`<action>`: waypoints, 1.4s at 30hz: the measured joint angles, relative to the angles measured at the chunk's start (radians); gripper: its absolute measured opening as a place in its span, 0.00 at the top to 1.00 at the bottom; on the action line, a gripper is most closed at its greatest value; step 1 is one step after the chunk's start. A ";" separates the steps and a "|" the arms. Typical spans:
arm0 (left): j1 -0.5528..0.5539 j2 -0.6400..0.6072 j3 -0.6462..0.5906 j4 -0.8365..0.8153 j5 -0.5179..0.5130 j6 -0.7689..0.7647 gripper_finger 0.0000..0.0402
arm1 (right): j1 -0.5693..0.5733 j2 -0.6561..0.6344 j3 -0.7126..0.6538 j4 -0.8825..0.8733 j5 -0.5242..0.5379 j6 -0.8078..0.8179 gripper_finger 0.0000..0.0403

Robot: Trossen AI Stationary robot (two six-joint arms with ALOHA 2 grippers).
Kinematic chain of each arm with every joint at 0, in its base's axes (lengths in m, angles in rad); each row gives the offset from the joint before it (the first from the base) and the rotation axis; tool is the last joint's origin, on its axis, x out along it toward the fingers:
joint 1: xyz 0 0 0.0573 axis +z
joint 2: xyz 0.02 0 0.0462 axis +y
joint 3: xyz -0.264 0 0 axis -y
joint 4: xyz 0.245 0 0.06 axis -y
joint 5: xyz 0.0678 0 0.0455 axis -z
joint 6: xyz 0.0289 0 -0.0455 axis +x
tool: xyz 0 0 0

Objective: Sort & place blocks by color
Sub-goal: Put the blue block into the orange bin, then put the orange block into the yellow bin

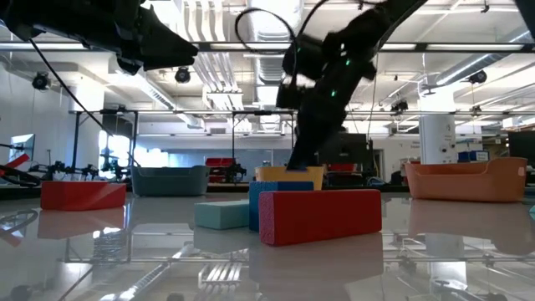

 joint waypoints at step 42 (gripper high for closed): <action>-0.001 0.004 0.000 0.003 0.001 -0.031 0.53 | 0.036 -0.542 -0.311 -0.711 0.535 0.848 0.52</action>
